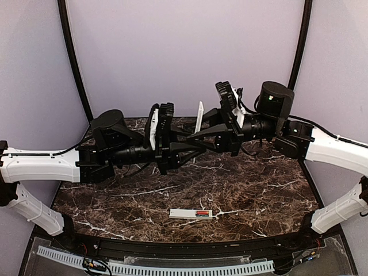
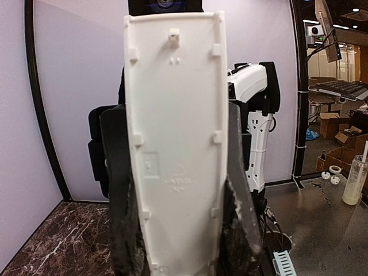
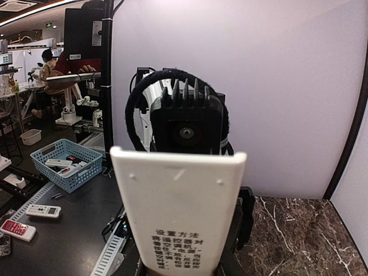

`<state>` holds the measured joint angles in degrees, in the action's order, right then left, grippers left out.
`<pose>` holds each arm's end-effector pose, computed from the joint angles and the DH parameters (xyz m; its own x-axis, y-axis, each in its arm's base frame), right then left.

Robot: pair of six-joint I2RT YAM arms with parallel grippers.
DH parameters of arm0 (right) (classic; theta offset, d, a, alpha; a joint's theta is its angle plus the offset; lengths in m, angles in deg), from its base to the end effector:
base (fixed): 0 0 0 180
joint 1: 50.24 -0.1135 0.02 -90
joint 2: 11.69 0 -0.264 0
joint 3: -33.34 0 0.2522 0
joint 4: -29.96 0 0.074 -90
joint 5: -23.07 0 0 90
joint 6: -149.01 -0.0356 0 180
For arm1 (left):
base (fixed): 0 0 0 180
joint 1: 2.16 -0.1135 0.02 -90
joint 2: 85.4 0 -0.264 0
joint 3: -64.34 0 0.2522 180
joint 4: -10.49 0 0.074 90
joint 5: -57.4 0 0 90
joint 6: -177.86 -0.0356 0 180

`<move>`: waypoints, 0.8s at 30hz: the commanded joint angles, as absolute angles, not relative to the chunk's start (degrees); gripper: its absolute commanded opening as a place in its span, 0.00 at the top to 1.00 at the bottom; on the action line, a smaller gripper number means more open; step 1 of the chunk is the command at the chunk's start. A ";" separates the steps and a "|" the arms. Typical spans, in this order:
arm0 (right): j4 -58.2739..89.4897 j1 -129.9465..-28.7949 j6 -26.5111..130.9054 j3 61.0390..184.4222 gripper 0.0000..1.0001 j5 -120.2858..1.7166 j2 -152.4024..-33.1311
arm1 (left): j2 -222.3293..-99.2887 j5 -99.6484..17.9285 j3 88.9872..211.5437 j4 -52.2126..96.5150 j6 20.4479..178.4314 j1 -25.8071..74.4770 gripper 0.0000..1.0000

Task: Load the batteries into the remote control
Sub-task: Pass from the left arm to the right, then place the battery cover on the remote control without the battery cover.

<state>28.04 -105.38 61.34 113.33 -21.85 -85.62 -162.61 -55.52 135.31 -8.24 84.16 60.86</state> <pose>0.1488 0.2578 0.4010 0.0812 0.0663 -0.9945 -0.9806 -0.1734 -0.0916 0.1312 -0.2884 0.3666 0.1620 -0.1872 -0.9689 0.9849 0.0913 0.1471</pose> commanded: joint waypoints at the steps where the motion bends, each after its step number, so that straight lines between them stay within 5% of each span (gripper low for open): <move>1: 24.45 -105.62 59.30 114.86 0.91 -25.72 -84.56 | -162.15 -53.50 134.72 -8.28 82.64 61.12 0.65; 12: 21.37 -104.87 59.01 115.13 0.94 -29.06 -83.87 | -162.03 -51.17 134.11 -6.67 82.41 61.12 0.33; 24: -0.98 -104.06 63.45 117.25 0.94 -47.10 -83.98 | -149.30 -39.77 126.65 6.36 88.31 61.03 0.18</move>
<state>7.78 -104.33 61.41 115.54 -39.92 -83.63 -154.70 -44.46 127.94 -0.45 83.94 60.86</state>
